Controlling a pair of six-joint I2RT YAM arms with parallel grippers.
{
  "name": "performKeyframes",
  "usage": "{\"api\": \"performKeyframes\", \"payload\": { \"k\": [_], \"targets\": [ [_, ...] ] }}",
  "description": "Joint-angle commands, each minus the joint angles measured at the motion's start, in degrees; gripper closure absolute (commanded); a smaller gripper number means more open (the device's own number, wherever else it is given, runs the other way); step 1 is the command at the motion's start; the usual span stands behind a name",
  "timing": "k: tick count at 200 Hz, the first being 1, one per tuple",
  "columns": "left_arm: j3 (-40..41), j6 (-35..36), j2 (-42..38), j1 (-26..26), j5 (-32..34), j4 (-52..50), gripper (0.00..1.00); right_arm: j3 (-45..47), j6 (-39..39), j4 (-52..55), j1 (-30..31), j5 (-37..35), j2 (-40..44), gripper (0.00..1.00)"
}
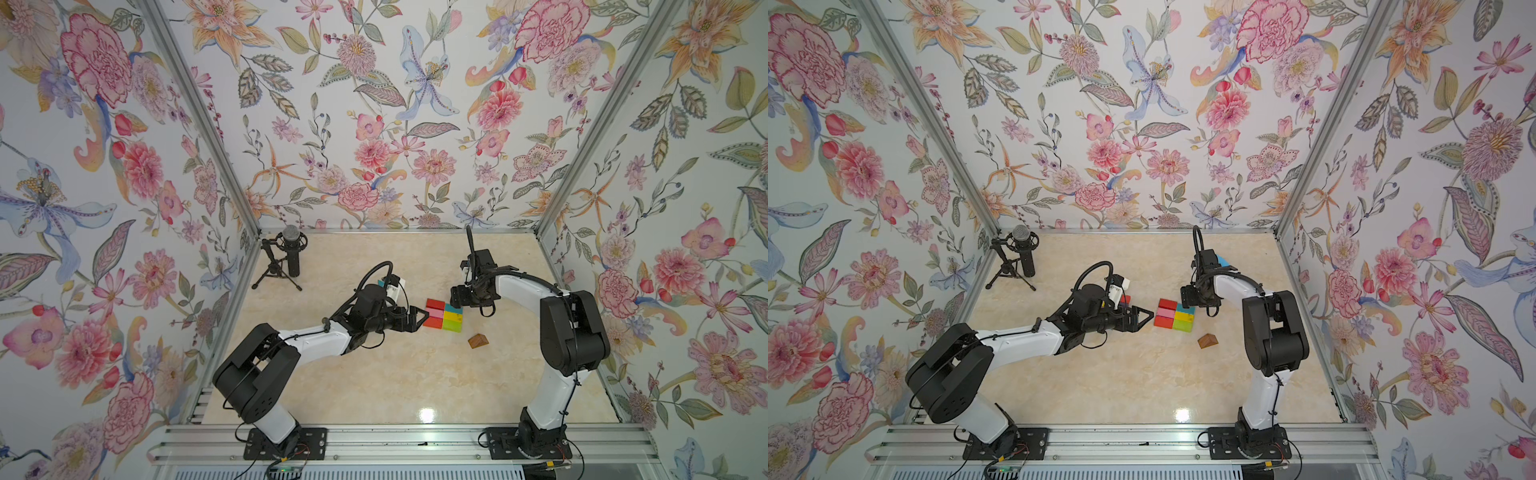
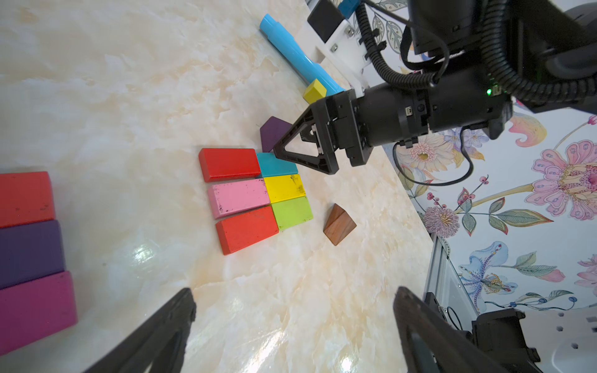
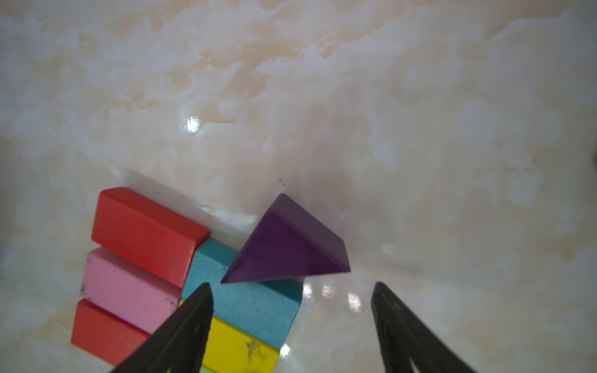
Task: Assemble a piece of candy with building blocks
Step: Assemble the building block at the center of the board.
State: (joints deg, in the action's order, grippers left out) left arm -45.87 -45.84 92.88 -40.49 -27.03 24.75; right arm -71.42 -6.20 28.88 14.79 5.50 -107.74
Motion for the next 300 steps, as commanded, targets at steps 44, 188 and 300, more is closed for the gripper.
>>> {"api": "performKeyframes", "payload": {
  "k": [44,188,300],
  "targets": [
    [1.95,-2.14,-0.68,1.32,-0.49,3.91,0.03,-4.97,0.44,0.91,0.15,0.84,-4.32,0.31],
    [4.36,-3.24,-1.33,3.65,-0.98,6.62,0.02,-8.42,0.68,0.29,-0.94,0.18,-4.26,0.31],
    [6.00,-2.54,-4.77,3.93,-0.39,6.24,0.02,-1.27,-2.71,-2.30,-1.62,6.27,-0.50,0.45]
  ]
}}
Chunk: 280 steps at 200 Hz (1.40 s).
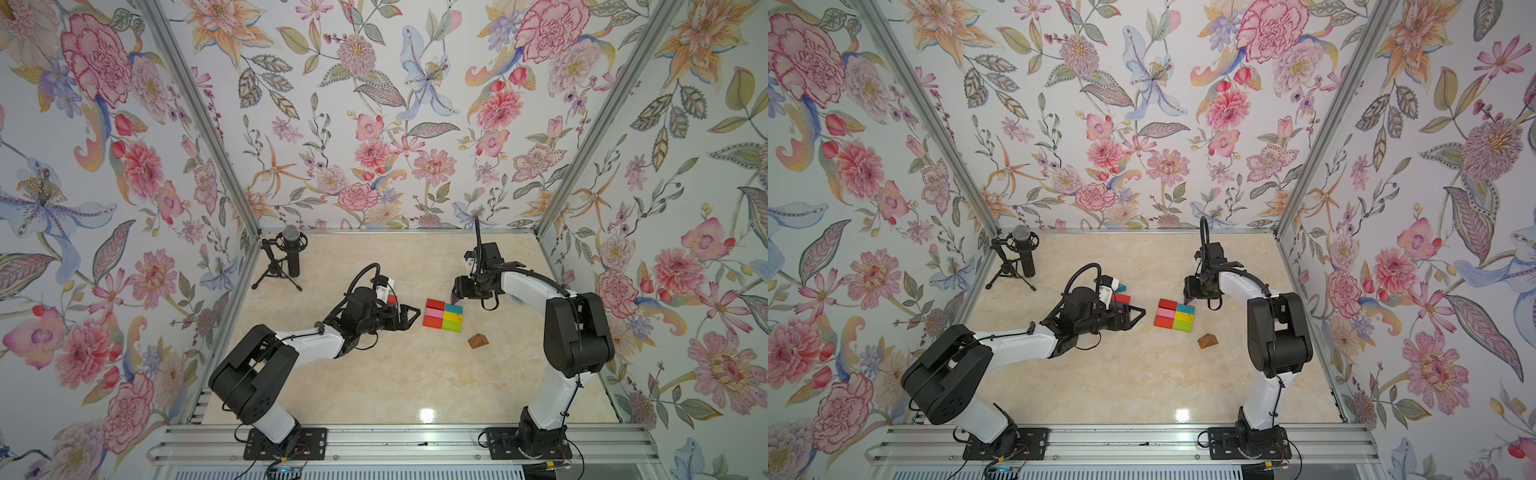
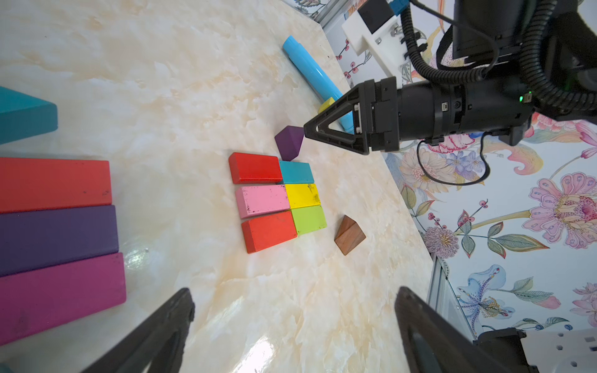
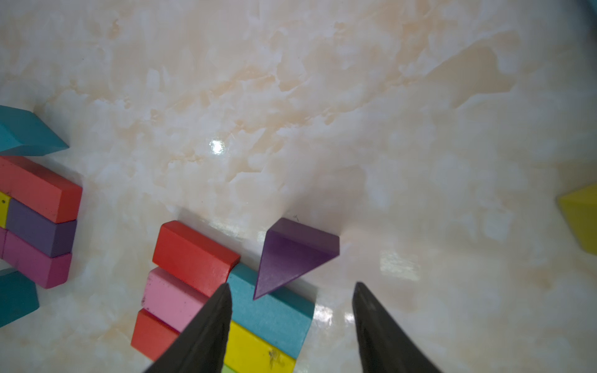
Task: Assemble a piece of candy with building blocks
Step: Assemble the building block at the center of the board.
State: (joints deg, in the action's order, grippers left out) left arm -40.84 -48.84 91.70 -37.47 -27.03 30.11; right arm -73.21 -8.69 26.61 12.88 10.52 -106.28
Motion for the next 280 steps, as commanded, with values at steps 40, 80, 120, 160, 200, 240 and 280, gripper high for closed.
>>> {"api": "performKeyframes", "payload": {
  "k": [40,80,120,160,200,240,280],
  "targets": [
    [1.43,0.90,-5.04,1.11,0.78,-0.80,0.02,-1.24,-0.01,0.02,1.00,0.90,-5.76,0.47],
    [0.75,0.37,-5.00,1.10,1.38,-1.18,0.02,-5.39,0.29,0.00,1.17,2.62,-9.37,0.47],
    [1.35,0.45,-5.22,2.03,1.74,-1.75,0.02,-11.54,1.34,1.25,2.01,4.03,-13.92,0.48],
    [1.14,1.24,-5.27,3.27,1.27,-2.55,0.01,-17.22,3.40,3.70,2.69,3.51,-17.69,0.48],
    [1.45,1.38,-4.53,3.70,1.01,-1.81,0.02,-17.54,5.12,5.02,2.72,1.41,-15.13,0.45],
    [1.15,3.56,-4.90,3.72,2.63,-4.21,0.01,-15.38,3.94,4.95,1.48,0.81,-12.87,0.37],
    [1.35,4.71,-6.42,3.72,3.72,-6.10,0.01,-12.08,3.44,4.77,1.50,1.18,-9.78,0.37]
  ]
}}
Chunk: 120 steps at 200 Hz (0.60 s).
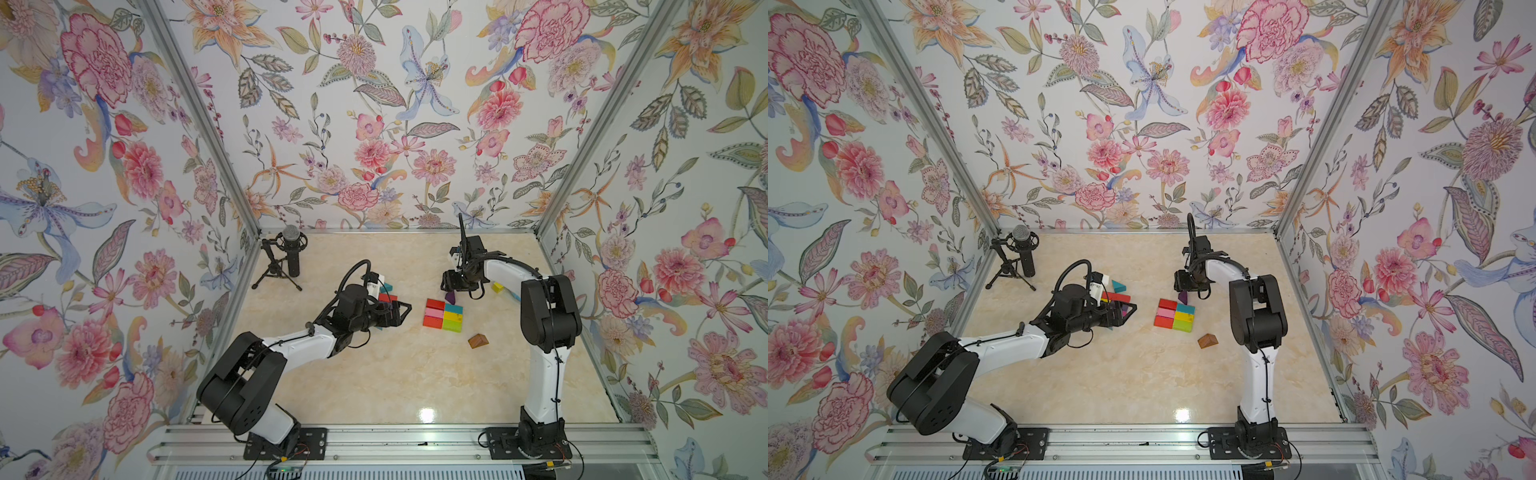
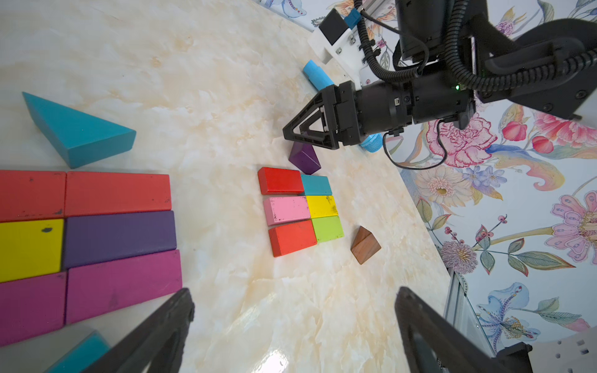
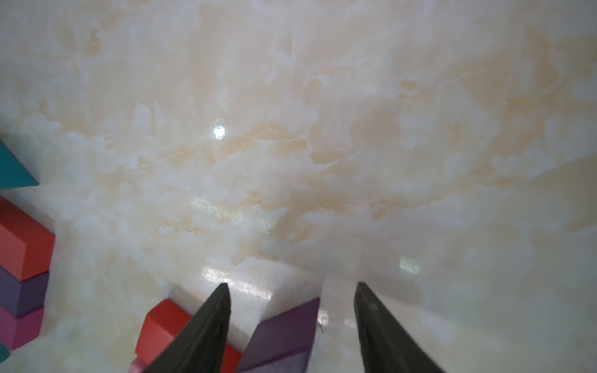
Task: Assemble a piece of candy with building blocks
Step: Assemble the building block at the center of the board.
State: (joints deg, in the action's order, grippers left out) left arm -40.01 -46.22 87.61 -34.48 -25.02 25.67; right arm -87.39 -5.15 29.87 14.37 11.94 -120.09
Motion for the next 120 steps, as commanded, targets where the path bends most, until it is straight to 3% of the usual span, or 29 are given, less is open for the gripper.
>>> {"api": "performKeyframes", "payload": {
  "k": [1,120],
  "targets": [
    [0.53,2.05,-2.35,0.73,1.67,-1.63,0.01,2.17,-0.11,1.51,0.03,-0.25,4.14,0.37],
    [1.77,0.97,-4.78,0.77,2.39,-1.86,0.02,5.22,-0.65,1.14,1.97,0.68,3.76,0.49]
  ]
}}
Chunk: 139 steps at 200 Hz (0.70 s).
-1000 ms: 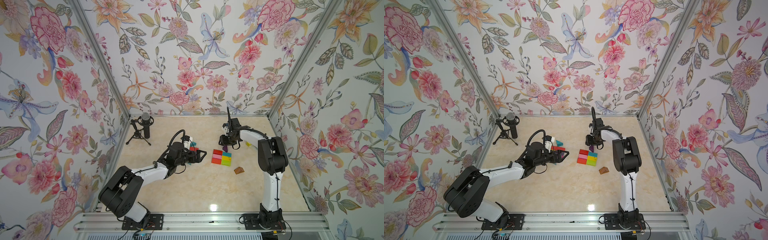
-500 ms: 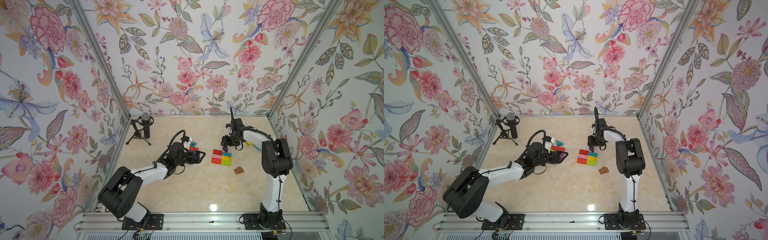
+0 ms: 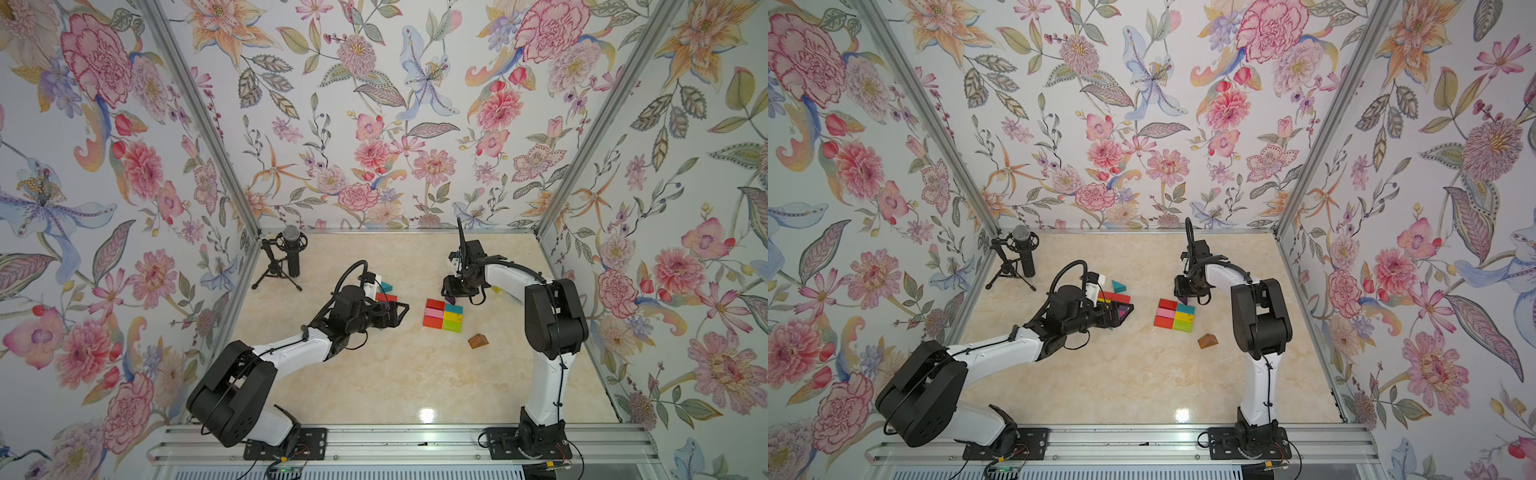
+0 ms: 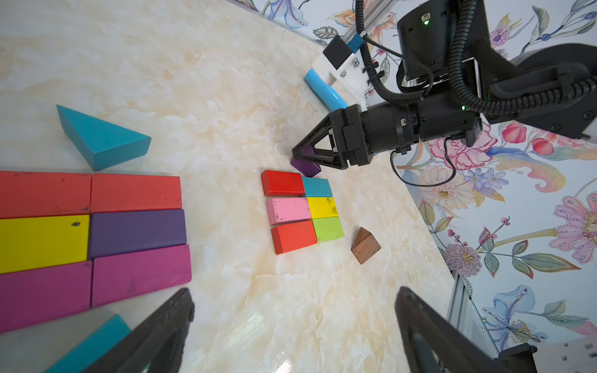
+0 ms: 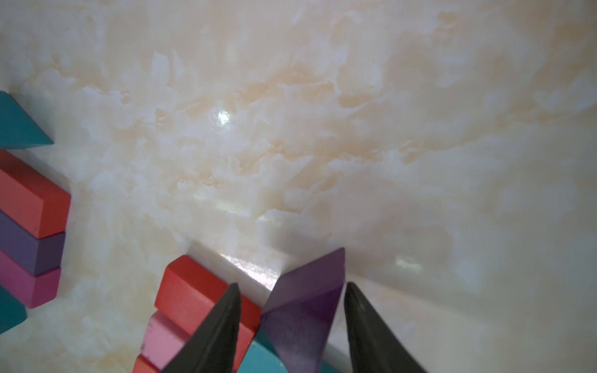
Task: Assemble a piece of candy with building blocks
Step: Assemble the building block at the center of the board.
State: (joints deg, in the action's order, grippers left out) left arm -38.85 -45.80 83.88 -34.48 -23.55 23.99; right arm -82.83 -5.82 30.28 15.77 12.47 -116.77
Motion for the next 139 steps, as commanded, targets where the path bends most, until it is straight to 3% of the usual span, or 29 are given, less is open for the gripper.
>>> {"api": "performKeyframes", "payload": {
  "k": [1,47,139],
  "targets": [
    [0.57,0.59,-1.06,0.75,0.90,-0.17,0.02,0.65,0.02,0.69,0.62,0.17,0.38,0.50],
    [0.83,0.19,-1.08,0.73,1.14,0.12,0.02,-1.43,1.02,0.94,1.10,-1.06,-1.21,0.57],
    [1.08,0.24,-0.29,0.71,1.22,0.66,0.01,-7.08,10.42,4.62,1.58,-4.62,-5.56,0.69]
  ]
}}
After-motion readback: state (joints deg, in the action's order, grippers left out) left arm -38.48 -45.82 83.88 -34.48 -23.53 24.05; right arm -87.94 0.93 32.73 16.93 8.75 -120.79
